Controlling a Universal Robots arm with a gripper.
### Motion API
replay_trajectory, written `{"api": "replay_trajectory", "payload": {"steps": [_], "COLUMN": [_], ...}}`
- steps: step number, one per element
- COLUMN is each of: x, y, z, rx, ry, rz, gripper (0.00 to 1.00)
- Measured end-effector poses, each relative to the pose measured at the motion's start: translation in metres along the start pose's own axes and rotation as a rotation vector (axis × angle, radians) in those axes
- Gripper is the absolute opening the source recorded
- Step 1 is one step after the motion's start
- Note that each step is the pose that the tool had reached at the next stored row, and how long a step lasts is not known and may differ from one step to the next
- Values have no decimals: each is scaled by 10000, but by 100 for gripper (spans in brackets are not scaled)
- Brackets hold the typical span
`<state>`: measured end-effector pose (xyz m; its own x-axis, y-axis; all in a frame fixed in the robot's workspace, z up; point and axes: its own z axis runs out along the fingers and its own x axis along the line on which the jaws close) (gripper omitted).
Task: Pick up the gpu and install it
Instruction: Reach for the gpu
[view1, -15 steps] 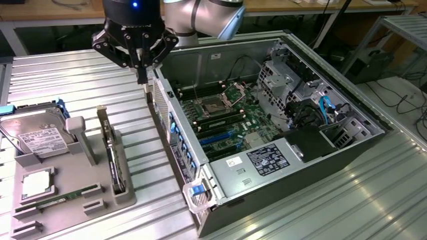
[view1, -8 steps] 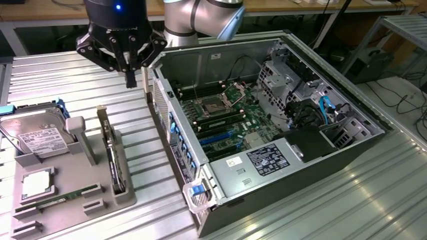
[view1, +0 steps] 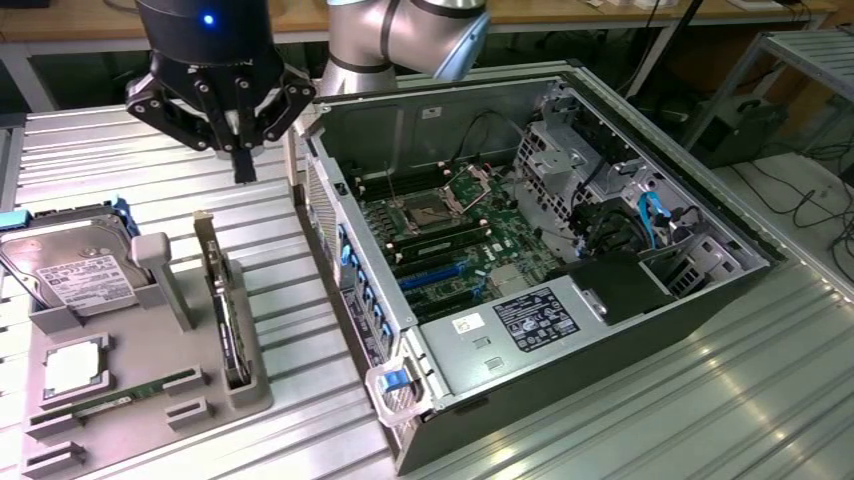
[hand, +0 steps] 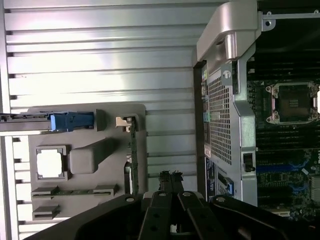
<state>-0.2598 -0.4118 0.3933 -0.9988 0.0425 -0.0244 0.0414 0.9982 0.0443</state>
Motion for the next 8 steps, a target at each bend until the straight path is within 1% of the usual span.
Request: {"api": "replay_trajectory", "payload": {"steps": [1, 8], "x": [37, 131], "y": [-14, -55], "z": [-1, -4], "rx": [0, -1], "ry": [0, -1], "rz": [-11, -14], "gripper": [11, 11]}}
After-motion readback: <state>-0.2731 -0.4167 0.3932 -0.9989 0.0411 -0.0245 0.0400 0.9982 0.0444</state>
